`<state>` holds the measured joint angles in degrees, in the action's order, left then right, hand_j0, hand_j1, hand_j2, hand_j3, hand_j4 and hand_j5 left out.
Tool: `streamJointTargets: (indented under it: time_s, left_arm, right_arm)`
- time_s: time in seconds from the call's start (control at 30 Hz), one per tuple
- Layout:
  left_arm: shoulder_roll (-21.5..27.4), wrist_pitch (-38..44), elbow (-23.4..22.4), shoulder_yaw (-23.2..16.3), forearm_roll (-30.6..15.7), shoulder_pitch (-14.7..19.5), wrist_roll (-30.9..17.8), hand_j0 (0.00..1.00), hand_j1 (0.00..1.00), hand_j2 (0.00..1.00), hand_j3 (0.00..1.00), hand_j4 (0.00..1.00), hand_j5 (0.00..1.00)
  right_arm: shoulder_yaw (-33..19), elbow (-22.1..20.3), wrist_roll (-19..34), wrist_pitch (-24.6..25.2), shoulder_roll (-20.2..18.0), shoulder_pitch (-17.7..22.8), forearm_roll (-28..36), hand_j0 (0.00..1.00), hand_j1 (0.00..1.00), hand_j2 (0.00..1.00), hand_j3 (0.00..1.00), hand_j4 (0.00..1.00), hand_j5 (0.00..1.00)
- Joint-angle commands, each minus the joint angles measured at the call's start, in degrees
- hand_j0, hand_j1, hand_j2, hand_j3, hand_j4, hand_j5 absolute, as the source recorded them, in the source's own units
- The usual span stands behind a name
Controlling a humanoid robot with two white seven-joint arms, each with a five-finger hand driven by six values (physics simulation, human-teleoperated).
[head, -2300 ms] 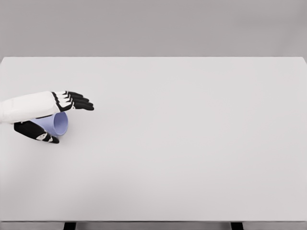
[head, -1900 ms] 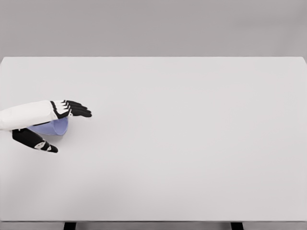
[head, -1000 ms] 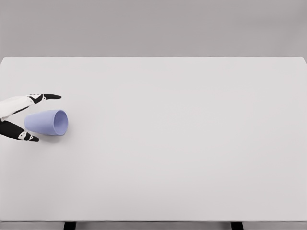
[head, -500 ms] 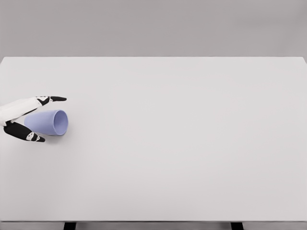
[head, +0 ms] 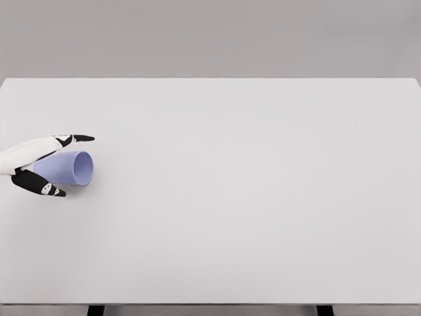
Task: Flip the cup with left arm and place it on the table
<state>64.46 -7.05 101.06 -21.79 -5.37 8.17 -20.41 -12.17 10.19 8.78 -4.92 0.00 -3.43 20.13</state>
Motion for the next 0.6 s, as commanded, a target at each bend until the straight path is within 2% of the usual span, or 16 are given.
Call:
streamJointTargets:
  time_s: [0.0, 0.3, 0.43, 0.57]
  left_arm:
    - [0.1, 0.1, 0.0, 0.0, -0.2, 0.0, 0.0, 1.0, 1.0, 1.0, 1.0, 1.0, 1.0]
    - [-0.2, 3.4, -0.7, -0.2, 0.0, 0.9, 0.0, 1.0, 1.0, 1.0, 1.0, 1.0, 1.0]
    - [-3.1, 6.5, -0.7, -2.0, 2.6, 1.5, 0.1, 1.0, 1.0, 1.0, 1.0, 1.0, 1.0]
    - [-3.2, 6.8, -1.2, -2.5, 2.7, 1.6, 0.2, 1.0, 1.0, 1.0, 1.0, 1.0, 1.0]
  right_arm:
    - [0.0, 0.0, 0.0, 0.0, 0.0, 0.0, 0.0, 1.0, 1.0, 1.0, 1.0, 1.0, 1.0]
    - [0.0, 0.0, 0.0, 0.0, 0.0, 0.0, 0.0, 1.0, 1.0, 1.0, 1.0, 1.0, 1.0]
    - [0.0, 0.0, 0.0, 0.0, 0.0, 0.0, 0.0, 1.0, 1.0, 1.0, 1.0, 1.0, 1.0]
    - [0.0, 0.0, 0.0, 0.0, 0.0, 0.0, 0.0, 1.0, 1.0, 1.0, 1.0, 1.0, 1.0]
